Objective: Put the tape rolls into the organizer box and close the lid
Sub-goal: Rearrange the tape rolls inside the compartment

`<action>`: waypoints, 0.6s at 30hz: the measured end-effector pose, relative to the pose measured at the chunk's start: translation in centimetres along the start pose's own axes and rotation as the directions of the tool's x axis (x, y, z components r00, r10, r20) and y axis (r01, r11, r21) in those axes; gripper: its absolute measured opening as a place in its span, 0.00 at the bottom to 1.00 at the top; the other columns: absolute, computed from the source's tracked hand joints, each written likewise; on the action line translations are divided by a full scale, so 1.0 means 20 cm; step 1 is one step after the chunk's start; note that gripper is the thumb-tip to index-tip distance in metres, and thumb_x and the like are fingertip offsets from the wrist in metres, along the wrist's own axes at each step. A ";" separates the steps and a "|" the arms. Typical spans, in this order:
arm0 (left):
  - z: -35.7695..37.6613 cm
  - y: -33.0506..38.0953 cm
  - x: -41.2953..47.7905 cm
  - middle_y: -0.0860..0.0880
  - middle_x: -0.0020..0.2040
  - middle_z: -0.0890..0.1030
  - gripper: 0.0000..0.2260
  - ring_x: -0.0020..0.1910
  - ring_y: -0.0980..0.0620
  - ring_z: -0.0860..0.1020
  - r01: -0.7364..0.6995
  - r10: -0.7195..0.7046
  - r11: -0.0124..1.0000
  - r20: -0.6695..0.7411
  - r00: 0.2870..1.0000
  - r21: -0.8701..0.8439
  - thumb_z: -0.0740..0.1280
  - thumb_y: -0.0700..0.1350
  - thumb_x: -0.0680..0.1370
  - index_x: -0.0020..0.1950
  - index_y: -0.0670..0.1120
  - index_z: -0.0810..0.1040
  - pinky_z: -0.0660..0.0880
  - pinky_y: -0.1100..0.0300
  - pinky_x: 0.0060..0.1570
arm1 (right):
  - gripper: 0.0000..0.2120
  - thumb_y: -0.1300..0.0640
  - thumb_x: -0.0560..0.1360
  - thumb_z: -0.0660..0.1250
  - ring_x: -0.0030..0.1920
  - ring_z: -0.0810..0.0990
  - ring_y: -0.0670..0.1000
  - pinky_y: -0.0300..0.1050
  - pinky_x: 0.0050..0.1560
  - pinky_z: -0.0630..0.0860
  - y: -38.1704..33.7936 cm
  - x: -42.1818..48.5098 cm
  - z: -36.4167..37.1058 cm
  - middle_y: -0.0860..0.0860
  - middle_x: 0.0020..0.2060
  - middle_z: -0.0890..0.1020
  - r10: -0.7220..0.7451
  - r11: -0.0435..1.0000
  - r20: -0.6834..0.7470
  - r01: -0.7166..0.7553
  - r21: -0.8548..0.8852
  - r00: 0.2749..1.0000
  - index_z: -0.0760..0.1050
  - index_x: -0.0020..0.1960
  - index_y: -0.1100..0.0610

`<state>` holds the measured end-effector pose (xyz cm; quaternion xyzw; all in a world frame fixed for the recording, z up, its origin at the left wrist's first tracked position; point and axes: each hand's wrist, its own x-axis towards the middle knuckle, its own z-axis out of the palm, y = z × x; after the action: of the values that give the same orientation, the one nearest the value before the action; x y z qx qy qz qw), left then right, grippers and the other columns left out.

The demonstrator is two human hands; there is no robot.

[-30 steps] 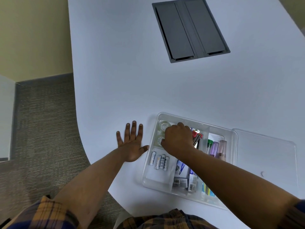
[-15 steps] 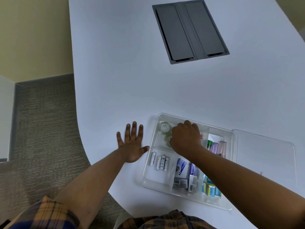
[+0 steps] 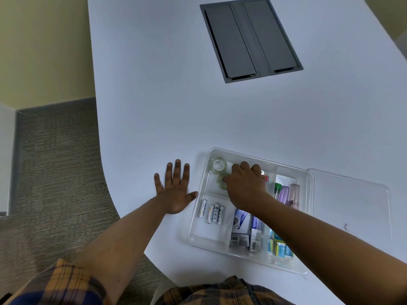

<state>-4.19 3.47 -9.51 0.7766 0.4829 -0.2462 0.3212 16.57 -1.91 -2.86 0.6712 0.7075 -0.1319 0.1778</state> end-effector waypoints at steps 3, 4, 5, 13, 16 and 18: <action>0.00 0.00 0.01 0.52 0.67 0.19 0.38 0.70 0.47 0.23 0.003 -0.003 1.000 0.000 1.000 0.003 0.50 0.65 0.77 0.68 0.55 0.23 0.30 0.35 0.67 | 0.13 0.59 0.70 0.62 0.55 0.70 0.58 0.55 0.56 0.63 -0.01 0.00 0.00 0.54 0.50 0.75 0.002 1.000 0.031 -0.001 -0.019 1.000 0.80 0.52 0.51; 0.00 0.00 0.01 0.52 0.67 0.19 0.38 0.70 0.47 0.23 0.003 -0.003 1.000 0.000 1.000 0.003 0.50 0.66 0.77 0.68 0.55 0.23 0.30 0.35 0.67 | 0.12 0.59 0.71 0.62 0.55 0.70 0.59 0.55 0.56 0.63 -0.01 0.00 0.01 0.54 0.50 0.75 0.000 1.000 0.037 0.001 -0.026 0.999 0.80 0.50 0.52; 0.00 0.00 0.01 0.52 0.67 0.19 0.38 0.70 0.47 0.23 0.002 -0.002 1.000 -0.001 1.000 0.002 0.50 0.65 0.77 0.69 0.55 0.23 0.30 0.35 0.67 | 0.11 0.59 0.70 0.62 0.55 0.70 0.59 0.56 0.56 0.63 -0.01 0.01 0.00 0.54 0.50 0.75 -0.005 0.999 0.043 0.006 -0.031 0.999 0.80 0.49 0.53; 0.03 -0.02 0.02 0.53 0.67 0.19 0.37 0.68 0.49 0.21 -0.008 0.008 1.000 -0.031 0.999 -0.007 0.50 0.66 0.77 0.67 0.56 0.21 0.29 0.36 0.66 | 0.13 0.60 0.70 0.63 0.55 0.70 0.58 0.55 0.57 0.62 0.00 0.01 0.01 0.53 0.50 0.75 -0.018 1.000 0.068 0.018 -0.001 0.997 0.81 0.52 0.51; 0.04 -0.03 0.03 0.54 0.65 0.18 0.38 0.67 0.49 0.21 -0.012 0.012 1.000 -0.044 0.999 -0.005 0.49 0.67 0.77 0.65 0.57 0.20 0.29 0.36 0.66 | 0.16 0.57 0.71 0.65 0.57 0.71 0.56 0.53 0.57 0.62 0.02 -0.02 0.01 0.50 0.53 0.76 0.002 0.992 0.026 -0.006 0.129 1.000 0.79 0.57 0.47; 0.04 -0.03 0.03 0.54 0.65 0.17 0.37 0.67 0.49 0.20 -0.022 0.021 1.000 -0.066 0.998 -0.008 0.49 0.67 0.77 0.65 0.57 0.19 0.29 0.36 0.66 | 0.15 0.54 0.73 0.64 0.58 0.72 0.54 0.52 0.57 0.62 0.05 -0.07 0.03 0.48 0.55 0.77 0.048 0.968 -0.061 -0.031 0.247 0.997 0.78 0.59 0.46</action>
<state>-4.48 3.43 -10.73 0.7878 0.4860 -0.2150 0.3113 17.56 -3.32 -2.69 0.7060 0.6776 -0.1928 0.0722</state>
